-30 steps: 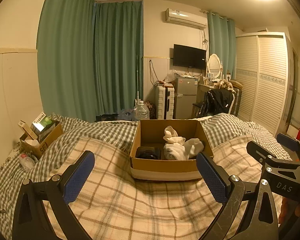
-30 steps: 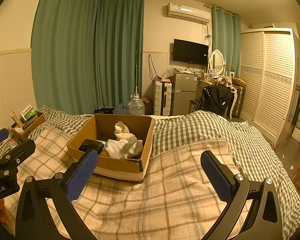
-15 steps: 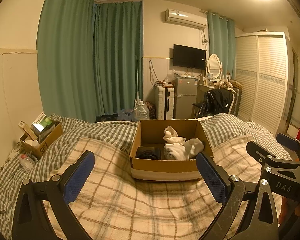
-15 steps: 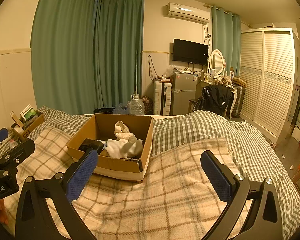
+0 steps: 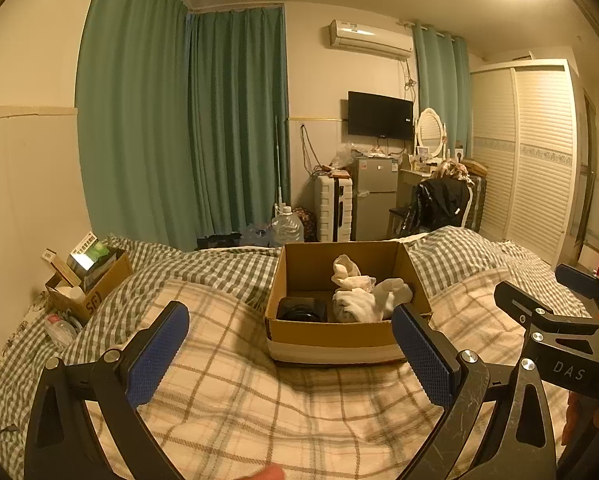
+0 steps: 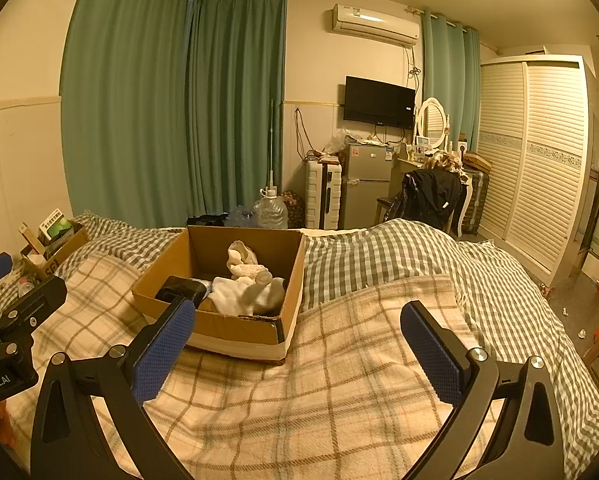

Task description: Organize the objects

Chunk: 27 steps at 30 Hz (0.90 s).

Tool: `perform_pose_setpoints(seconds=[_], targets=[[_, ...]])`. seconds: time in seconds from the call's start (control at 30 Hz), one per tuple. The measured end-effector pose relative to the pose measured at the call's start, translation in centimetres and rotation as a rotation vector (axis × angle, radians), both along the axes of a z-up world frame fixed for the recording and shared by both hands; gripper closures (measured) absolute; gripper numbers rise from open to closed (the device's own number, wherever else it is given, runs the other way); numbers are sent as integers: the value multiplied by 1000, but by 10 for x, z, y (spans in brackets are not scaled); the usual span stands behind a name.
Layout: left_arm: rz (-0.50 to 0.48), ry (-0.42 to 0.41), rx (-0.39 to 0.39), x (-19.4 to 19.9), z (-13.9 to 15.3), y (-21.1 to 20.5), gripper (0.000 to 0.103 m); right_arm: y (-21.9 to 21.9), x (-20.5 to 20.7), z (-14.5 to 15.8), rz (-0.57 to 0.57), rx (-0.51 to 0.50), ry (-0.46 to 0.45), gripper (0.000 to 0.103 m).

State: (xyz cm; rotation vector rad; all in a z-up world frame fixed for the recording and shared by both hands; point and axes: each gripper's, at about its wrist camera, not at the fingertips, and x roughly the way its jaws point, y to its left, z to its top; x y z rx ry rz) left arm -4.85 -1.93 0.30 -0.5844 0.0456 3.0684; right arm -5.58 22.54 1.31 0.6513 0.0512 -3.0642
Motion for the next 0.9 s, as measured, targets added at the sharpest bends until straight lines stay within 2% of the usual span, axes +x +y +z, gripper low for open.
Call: perform_pose_setpoints(seconds=[0.9], targets=[[5, -15, 10, -3, -3, -4, 0, -2, 2, -5, 0, 6, -8, 0]])
